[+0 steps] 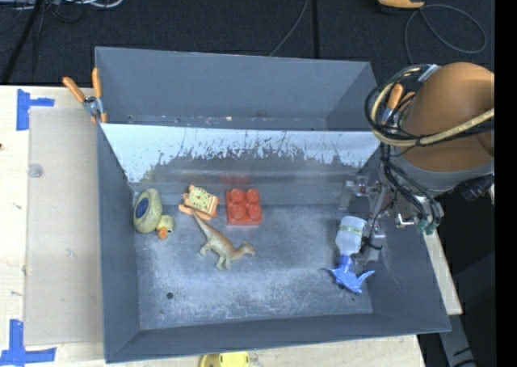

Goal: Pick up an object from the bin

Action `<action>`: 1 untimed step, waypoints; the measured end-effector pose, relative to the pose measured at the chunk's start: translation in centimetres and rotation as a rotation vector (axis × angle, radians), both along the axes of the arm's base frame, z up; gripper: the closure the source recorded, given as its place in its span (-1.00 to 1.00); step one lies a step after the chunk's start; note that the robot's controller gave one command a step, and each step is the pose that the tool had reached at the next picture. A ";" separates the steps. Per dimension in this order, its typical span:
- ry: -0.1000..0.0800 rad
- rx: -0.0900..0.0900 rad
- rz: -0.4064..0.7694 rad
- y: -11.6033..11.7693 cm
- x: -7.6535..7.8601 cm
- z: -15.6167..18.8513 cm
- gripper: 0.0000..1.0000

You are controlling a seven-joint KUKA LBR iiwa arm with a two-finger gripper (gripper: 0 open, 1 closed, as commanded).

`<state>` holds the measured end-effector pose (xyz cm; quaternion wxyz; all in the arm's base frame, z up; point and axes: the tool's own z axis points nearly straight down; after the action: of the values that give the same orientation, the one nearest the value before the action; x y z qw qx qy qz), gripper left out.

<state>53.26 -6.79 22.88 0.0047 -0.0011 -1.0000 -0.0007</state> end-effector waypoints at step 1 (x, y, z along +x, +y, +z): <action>-0.008 -0.001 0.001 0.0 0.1 0.4 -1.00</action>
Offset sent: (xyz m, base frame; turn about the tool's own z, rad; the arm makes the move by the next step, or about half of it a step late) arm 0.0123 -0.0309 -0.0679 -0.2915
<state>53.39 -6.77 23.32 0.0008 -0.0005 -1.0000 -0.0002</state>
